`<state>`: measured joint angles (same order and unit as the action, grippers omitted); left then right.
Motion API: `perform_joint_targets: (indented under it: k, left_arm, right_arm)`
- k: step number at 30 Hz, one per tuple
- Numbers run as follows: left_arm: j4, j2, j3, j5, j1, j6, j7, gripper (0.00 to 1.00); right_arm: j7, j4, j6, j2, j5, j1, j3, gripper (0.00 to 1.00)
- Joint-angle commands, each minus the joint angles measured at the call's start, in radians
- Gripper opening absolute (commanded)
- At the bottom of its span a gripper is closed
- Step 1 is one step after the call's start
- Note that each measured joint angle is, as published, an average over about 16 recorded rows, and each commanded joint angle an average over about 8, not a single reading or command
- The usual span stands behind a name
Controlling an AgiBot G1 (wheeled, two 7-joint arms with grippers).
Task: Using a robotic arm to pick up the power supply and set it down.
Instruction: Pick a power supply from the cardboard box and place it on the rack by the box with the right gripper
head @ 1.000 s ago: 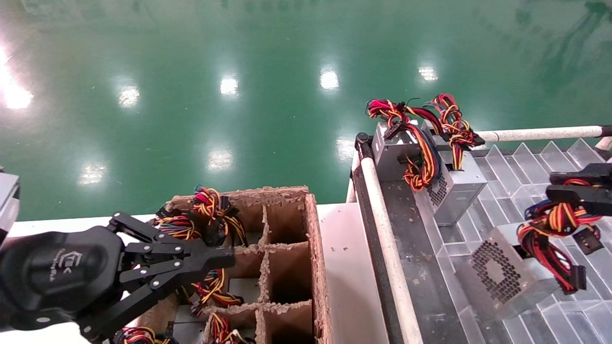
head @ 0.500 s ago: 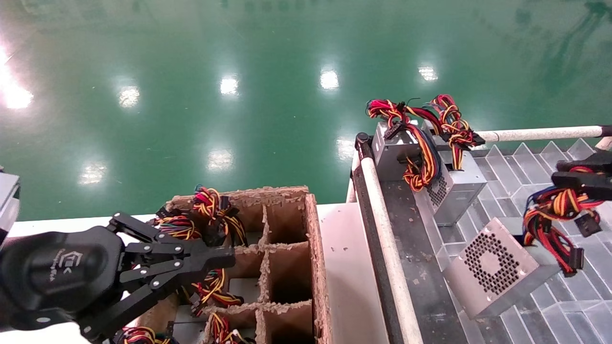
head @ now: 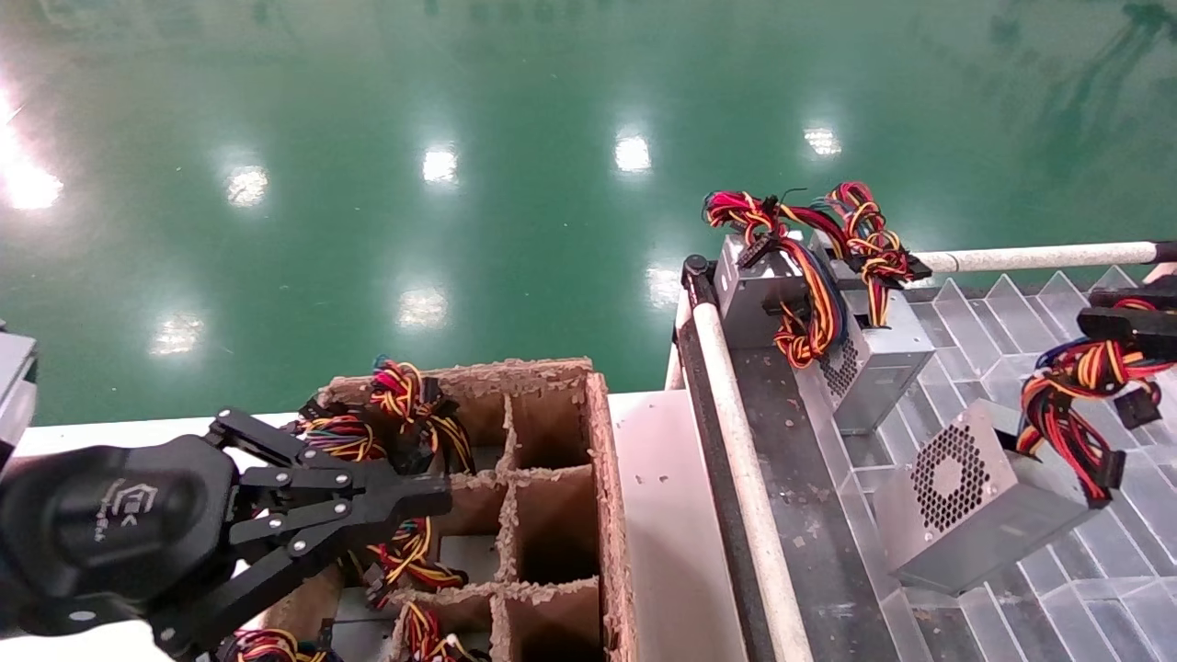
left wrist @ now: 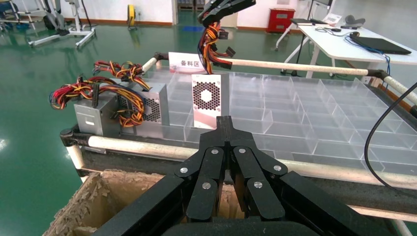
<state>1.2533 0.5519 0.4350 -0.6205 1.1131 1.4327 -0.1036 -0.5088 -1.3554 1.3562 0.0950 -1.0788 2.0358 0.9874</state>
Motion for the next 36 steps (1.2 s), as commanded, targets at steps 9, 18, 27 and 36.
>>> perform_joint_targets:
  k: [9, 18, 27, 36]
  left_arm:
    - [0.000, 0.000, 0.000, 0.000, 0.000, 0.000, 0.000, 0.00]
    - [0.000, 0.000, 0.000, 0.000, 0.000, 0.000, 0.000, 0.00]
    - [0.000, 0.000, 0.000, 0.000, 0.000, 0.000, 0.000, 0.00]
    - [0.000, 0.000, 0.000, 0.000, 0.000, 0.000, 0.000, 0.00]
  right_arm:
    - [0.022, -0.002, -0.126, 0.002, -0.029, -0.031, 0.017, 0.00]
    - [0.031, -0.005, -0.182, 0.021, -0.034, -0.066, 0.041, 0.00]
    - [0.037, -0.006, -0.160, 0.063, -0.022, -0.074, 0.050, 0.00]
    - [0.037, -0.003, -0.177, 0.110, -0.014, -0.107, 0.074, 0.00]
